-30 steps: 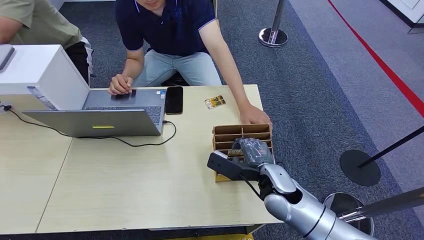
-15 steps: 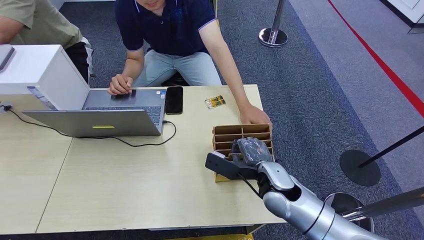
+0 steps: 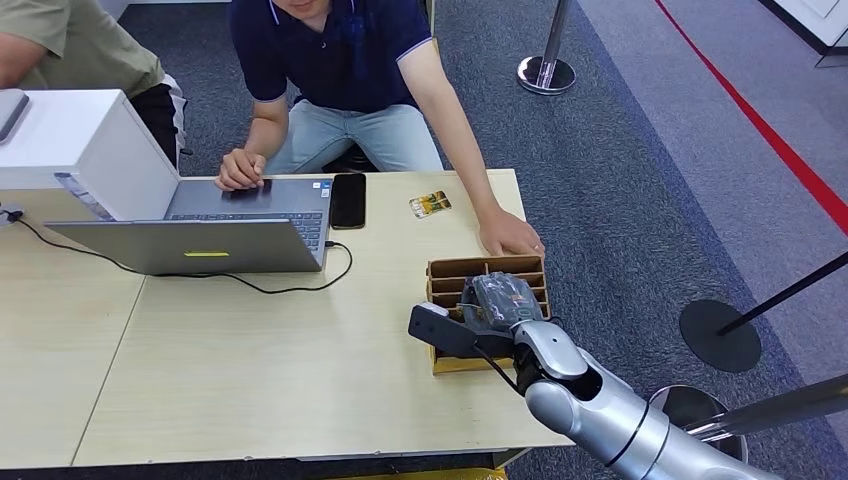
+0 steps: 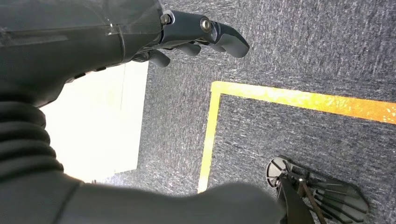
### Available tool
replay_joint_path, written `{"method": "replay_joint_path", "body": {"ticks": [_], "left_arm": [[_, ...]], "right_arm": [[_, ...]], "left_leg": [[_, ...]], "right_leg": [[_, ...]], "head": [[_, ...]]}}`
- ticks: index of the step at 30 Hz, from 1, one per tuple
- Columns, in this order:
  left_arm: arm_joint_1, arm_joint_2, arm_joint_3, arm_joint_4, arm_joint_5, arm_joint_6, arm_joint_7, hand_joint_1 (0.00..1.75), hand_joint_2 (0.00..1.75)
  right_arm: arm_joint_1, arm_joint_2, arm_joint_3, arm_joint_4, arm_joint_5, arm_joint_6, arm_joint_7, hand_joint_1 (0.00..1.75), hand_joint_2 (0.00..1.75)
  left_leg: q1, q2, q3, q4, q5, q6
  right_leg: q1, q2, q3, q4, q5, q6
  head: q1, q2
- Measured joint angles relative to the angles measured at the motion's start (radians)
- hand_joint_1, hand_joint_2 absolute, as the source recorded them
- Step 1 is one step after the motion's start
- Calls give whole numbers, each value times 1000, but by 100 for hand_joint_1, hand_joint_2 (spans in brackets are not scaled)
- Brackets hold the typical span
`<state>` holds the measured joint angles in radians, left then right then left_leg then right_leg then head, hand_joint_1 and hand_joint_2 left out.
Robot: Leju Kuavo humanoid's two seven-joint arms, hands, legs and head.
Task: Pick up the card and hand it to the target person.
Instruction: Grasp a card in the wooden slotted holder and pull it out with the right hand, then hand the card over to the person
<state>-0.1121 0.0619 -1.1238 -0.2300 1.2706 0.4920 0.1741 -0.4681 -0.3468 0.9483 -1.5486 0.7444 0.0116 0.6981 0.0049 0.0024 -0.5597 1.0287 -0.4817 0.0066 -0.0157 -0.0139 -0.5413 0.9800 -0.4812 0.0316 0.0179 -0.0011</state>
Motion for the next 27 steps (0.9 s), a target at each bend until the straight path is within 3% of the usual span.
{"method": "replay_joint_path", "body": {"ticks": [6, 13, 18, 27], "left_arm": [[0, 0, 2, 0, 6, 15, -9, 0, 175], [0, -1, 2, 0, 4, 17, -10, 0, 175], [0, -1, 2, 0, -6, 17, -9, 0, 175], [-2, 0, 0, 0, -54, 2, 10, 0, 175]], "right_arm": [[0, -1, 1, -12, 24, -49, -23, 168, 175], [11, -3, -9, -68, 201, -287, -140, 168, 175], [34, -3, -41, -120, 313, -397, -195, 168, 175], [-3, 31, -74, -86, 386, -446, -268, 168, 175]], "left_leg": [[0, 0, 0, 0, 0, 0], [0, 0, 0, 0, 0, 0], [0, 0, 0, 0, 0, 0], [0, 0, 0, 0, 0, -1]], "right_leg": [[0, 0, 0, 0, 0, 0], [0, 0, 0, 0, 0, 0], [0, 0, 0, 0, 0, 0], [0, 1, 0, 0, 1, -1]], "head": [[0, 0], [0, 0], [0, 0], [0, 0]]}}
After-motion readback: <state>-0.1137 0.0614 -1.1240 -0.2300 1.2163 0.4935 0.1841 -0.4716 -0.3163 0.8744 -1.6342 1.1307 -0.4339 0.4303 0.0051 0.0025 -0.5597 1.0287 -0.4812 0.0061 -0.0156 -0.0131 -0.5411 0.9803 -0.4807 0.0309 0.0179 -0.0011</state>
